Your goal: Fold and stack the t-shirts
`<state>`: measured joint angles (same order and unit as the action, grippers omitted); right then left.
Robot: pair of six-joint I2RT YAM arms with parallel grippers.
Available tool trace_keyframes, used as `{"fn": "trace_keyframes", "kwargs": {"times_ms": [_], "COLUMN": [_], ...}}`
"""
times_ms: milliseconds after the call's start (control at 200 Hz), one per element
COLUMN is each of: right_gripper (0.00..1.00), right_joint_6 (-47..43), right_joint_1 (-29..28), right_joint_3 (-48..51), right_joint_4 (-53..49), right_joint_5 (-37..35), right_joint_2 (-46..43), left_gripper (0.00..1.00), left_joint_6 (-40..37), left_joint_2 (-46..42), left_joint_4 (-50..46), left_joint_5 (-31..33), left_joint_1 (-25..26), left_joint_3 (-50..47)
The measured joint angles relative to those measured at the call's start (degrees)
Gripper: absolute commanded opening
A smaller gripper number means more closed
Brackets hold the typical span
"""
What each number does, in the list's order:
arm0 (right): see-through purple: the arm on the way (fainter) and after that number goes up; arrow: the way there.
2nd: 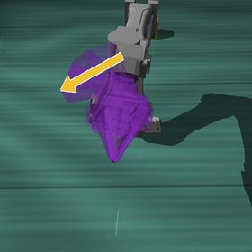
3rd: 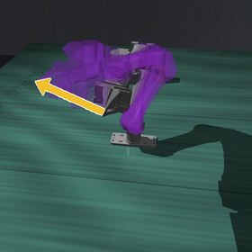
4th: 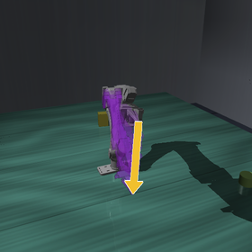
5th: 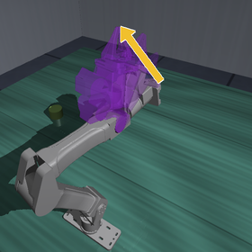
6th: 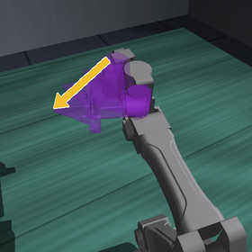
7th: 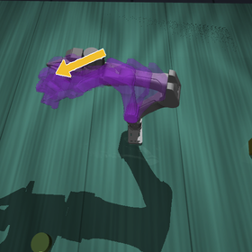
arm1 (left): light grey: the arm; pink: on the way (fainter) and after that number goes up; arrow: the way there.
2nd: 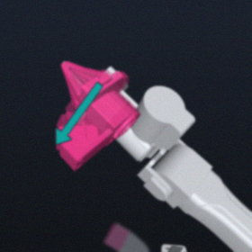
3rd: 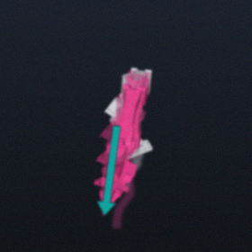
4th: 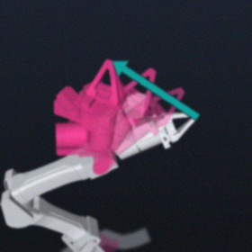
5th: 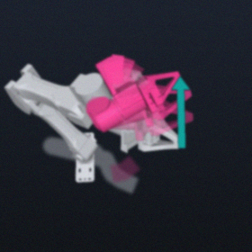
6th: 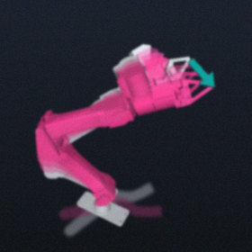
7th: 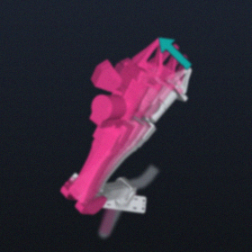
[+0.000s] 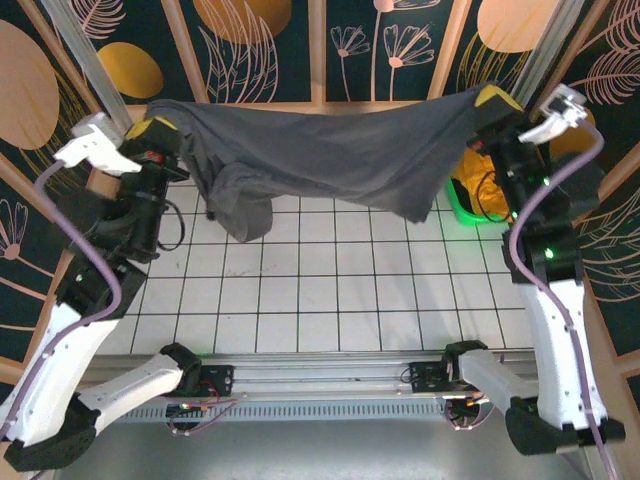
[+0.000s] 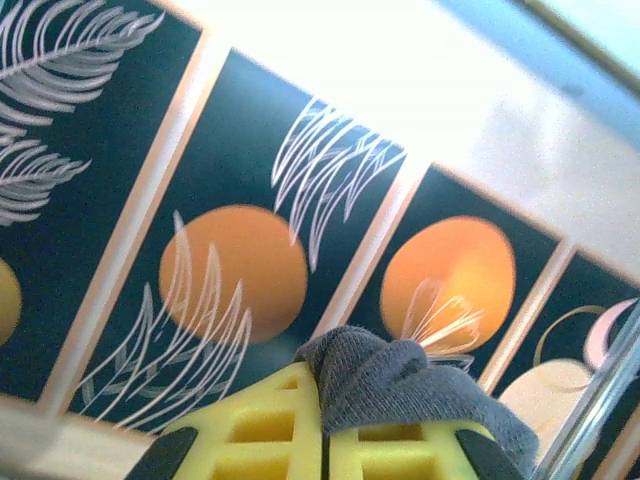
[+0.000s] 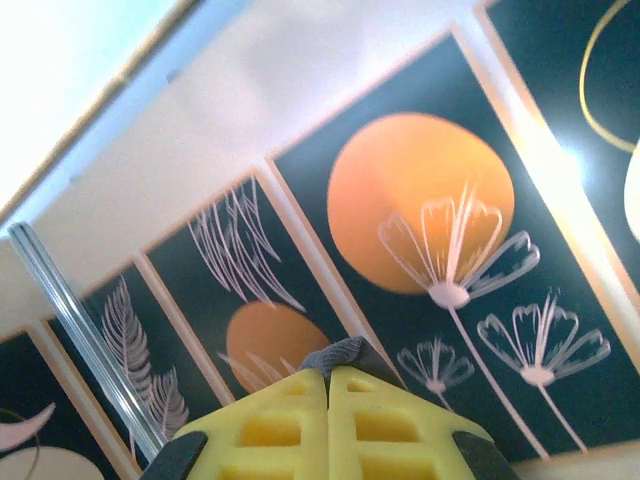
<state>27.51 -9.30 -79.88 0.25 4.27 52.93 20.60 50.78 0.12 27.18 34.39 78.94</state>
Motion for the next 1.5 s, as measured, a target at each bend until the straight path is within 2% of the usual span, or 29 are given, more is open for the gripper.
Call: {"fn": "trace_keyframes", "kwargs": {"times_ms": [130,240,275,305,355,380,415,460,485,606,716,871,961,1046,1131,1306,1496], "right_gripper": [0.00,0.00,0.15,0.30,0.51,0.59,0.64,0.65,0.65,0.64,0.62,0.57,0.57,0.60,0.65,0.67,0.67], "right_joint_6": [-0.39,0.31,1.09,1.86,2.58,3.10,3.65,4.50,4.70,5.07,5.01,4.35,2.84,1.64,1.44,3.13,6.34], "right_joint_1": [0.66,2.38,2.89,3.15,3.63,3.91,4.11,4.52,4.72,5.25,5.18,3.28,-1.07,-6.14,-9.22,-8.33,-5.25], "right_joint_3": [-1.42,-5.70,-7.74,-9.27,-11.28,-11.80,-11.93,-12.00,-12.15,-12.66,-8.83,2.45,10.60,16.70,21.81,32.04,36.92], "right_joint_4": [1.88,2.14,1.75,1.66,1.22,0.52,-0.26,-2.43,-3.91,-11.82,-15.82,-15.89,-16.46,-17.88,-19.74,-22.43,-21.24], "right_joint_5": [-2.62,-2.91,-2.82,-2.71,-2.21,-1.73,-1.22,-0.39,0.28,2.56,4.07,4.61,4.22,3.76,3.76,5.70,11.28], "right_joint_2": [2.47,12.39,16.94,21.05,28.11,31.87,35.56,41.07,43.93,54.10,55.34,47.39,40.17,35.04,31.56,25.79,27.36], "left_gripper": [0.03,0.04,0.08,0.16,0.46,0.60,0.75,0.94,0.98,0.98,0.91,0.74,0.67,0.66,0.65,0.63,0.63], "left_joint_6": [0.79,2.34,3.45,4.26,6.43,7.67,8.68,10.45,11.21,13.57,14.80,17.40,18.71,20.24,21.07,22.58,23.37], "left_joint_2": [3.72,13.77,17.94,20.20,26.77,30.27,33.64,39.98,43.21,58.60,62.07,53.81,48.28,43.43,42.82,42.99,43.15], "left_joint_4": [0.79,-1.84,-3.19,-3.63,-5.46,-6.58,-7.41,-10.12,-12.35,-20.85,-26.60,-27.91,-27.63,-27.28,-27.06,-26.03,-24.87], "left_joint_5": [3.41,10.75,10.99,11.23,10.34,8.94,8.22,5.53,3.32,-3.32,-8.50,-15.82,-19.87,-24.50,-27.43,-32.59,-35.91], "left_joint_1": [0.00,-1.42,-3.50,-4.59,-8.98,-10.97,-13.18,-16.79,-18.25,-23.47,-24.76,-23.87,-23.54,-23.23,-22.60,-19.93,-18.62], "left_joint_3": [3.45,10.10,12.55,13.57,15.17,15.67,15.87,16.33,17.62,25.42,24.00,11.72,4.37,-3.69,-7.30,-12.11,-14.58]}}
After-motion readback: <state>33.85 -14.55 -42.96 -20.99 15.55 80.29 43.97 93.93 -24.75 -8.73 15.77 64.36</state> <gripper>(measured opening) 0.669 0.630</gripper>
